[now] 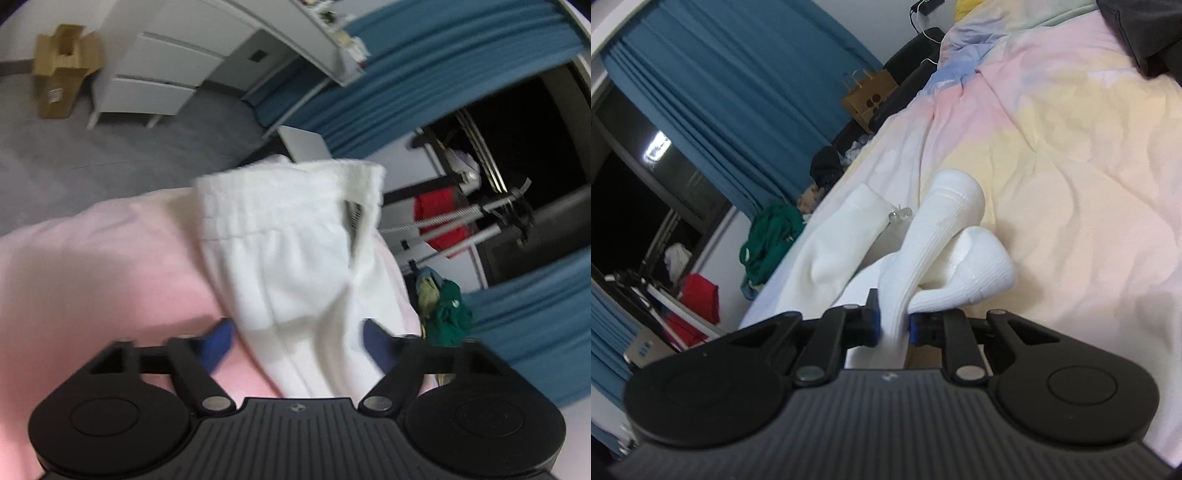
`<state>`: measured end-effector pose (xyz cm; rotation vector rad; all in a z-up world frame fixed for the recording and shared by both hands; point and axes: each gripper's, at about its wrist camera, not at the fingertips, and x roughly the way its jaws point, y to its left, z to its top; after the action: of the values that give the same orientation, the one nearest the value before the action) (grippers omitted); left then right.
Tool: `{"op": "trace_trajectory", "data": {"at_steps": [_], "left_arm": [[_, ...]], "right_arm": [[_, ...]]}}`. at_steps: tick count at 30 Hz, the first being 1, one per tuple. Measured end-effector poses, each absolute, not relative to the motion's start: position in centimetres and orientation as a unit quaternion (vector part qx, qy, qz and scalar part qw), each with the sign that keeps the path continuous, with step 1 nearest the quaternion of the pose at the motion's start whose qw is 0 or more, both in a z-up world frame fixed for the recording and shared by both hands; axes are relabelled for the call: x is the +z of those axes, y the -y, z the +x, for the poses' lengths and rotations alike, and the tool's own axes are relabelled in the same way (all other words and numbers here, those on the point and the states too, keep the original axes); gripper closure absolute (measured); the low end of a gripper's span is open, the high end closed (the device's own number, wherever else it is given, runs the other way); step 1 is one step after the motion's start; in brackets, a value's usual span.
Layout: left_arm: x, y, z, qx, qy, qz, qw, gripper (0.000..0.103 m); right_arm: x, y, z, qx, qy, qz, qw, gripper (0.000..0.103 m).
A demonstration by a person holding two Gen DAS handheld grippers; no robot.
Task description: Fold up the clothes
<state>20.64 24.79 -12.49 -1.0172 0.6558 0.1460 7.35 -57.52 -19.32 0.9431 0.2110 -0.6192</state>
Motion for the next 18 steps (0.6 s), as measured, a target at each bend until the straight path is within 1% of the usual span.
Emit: {"op": "trace_trajectory", "data": {"at_steps": [5, 8, 9, 11, 12, 13, 14, 15, 16, 18], "left_arm": [[-14.6, -27.0, 20.4, 0.089, -0.329, -0.496, 0.799, 0.018], [-15.3, -27.6, 20.9, 0.099, -0.299, -0.51, 0.801, 0.018], [-15.4, -27.8, 21.2, 0.103, -0.288, -0.512, 0.803, 0.02], [-15.8, -28.0, 22.8, 0.107, -0.278, -0.512, 0.806, 0.034], [-16.1, -28.2, 23.6, 0.109, -0.273, -0.512, 0.807, 0.054], [-16.2, -28.3, 24.3, 0.105, -0.278, -0.507, 0.809, 0.068], [-16.1, -28.5, 24.7, 0.104, -0.278, -0.503, 0.812, 0.074], [-15.9, -28.6, 25.0, 0.102, -0.279, -0.5, 0.814, 0.084], [-15.8, -28.7, 25.3, 0.101, -0.279, -0.496, 0.816, 0.089], [-14.6, -29.0, 24.7, 0.099, -0.27, -0.489, 0.824, 0.092]], "right_arm": [[-20.2, 57.5, 7.5, -0.299, -0.101, 0.454, 0.834, 0.085], [-21.0, 57.9, 7.6, -0.297, -0.098, 0.468, 0.827, 0.085], [-21.3, 58.0, 7.8, -0.297, -0.099, 0.468, 0.826, 0.085], [-21.7, 58.2, 8.1, -0.297, -0.097, 0.471, 0.825, 0.085], [-21.7, 58.2, 8.1, -0.297, -0.094, 0.471, 0.826, 0.085], [-21.6, 58.1, 8.2, -0.297, -0.091, 0.47, 0.826, 0.085], [-21.5, 58.1, 8.3, -0.296, -0.088, 0.47, 0.827, 0.086], [-21.4, 58.1, 8.3, -0.296, -0.085, 0.469, 0.828, 0.086], [-21.0, 58.0, 8.4, -0.297, -0.084, 0.462, 0.831, 0.086], [-20.1, 57.7, 8.3, -0.299, -0.082, 0.452, 0.837, 0.086]]}}
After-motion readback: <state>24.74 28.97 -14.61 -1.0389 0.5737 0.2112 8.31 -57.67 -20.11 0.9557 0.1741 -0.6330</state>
